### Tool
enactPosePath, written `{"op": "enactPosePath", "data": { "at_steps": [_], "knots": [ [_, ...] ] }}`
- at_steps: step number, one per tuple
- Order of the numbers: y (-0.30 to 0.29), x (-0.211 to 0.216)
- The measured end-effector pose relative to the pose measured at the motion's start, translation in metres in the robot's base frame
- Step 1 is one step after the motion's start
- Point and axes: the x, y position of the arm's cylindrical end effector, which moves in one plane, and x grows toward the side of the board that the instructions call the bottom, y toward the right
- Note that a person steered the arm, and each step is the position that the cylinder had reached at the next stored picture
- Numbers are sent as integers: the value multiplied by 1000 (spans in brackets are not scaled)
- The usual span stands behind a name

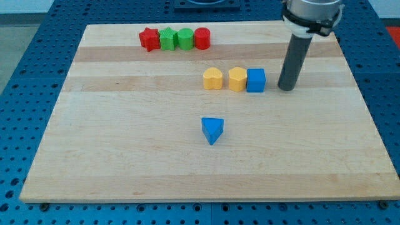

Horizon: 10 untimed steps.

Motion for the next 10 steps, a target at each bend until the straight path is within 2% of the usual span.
{"op": "enactPosePath", "data": {
  "at_steps": [2, 3, 7, 10],
  "knots": [
    [-18, -40],
    [-36, -39],
    [-56, 7],
    [-76, 10]
  ]
}}
